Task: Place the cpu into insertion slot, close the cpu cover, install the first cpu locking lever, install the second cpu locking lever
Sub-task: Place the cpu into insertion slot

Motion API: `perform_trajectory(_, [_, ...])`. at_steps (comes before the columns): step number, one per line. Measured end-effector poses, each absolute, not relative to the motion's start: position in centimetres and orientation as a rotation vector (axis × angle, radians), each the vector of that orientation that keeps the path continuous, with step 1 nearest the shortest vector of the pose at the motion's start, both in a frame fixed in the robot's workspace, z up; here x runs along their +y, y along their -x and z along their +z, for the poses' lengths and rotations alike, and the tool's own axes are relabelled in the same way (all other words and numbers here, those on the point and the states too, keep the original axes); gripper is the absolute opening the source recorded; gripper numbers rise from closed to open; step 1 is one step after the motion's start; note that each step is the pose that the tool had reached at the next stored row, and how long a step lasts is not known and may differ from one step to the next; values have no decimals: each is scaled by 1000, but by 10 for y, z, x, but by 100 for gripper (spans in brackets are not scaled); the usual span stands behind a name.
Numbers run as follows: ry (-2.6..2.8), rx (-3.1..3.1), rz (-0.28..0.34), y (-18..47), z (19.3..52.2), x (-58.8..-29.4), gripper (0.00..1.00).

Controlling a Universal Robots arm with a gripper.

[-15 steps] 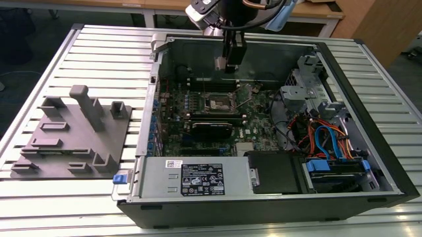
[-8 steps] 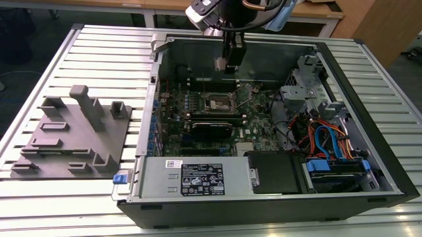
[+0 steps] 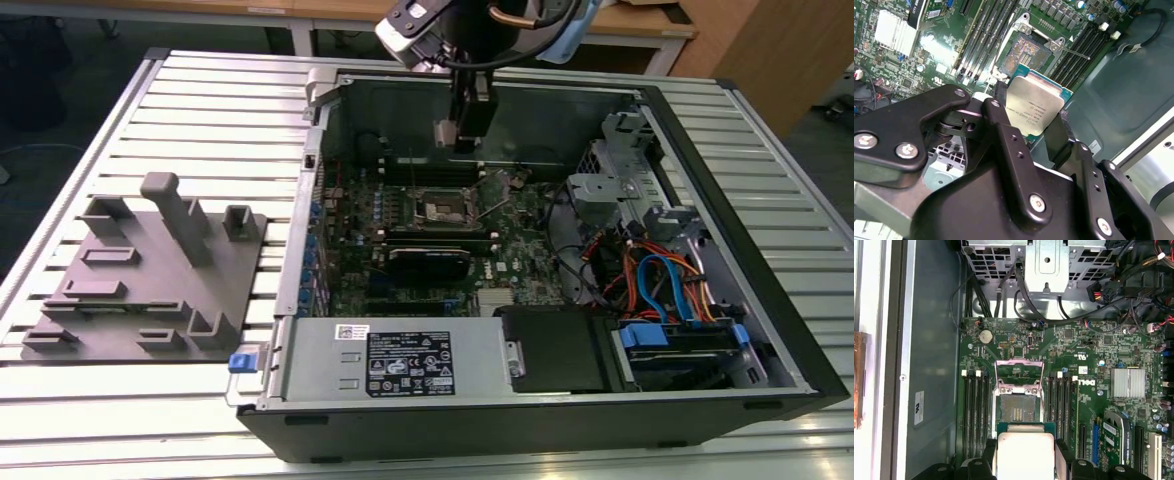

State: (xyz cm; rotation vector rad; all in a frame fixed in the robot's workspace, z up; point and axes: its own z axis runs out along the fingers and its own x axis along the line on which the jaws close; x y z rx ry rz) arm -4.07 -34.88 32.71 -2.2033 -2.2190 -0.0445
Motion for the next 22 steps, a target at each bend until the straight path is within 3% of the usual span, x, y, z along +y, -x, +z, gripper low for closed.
perform_trajectory(22, [2203, -2219, -44, 41, 316, -349, 54])
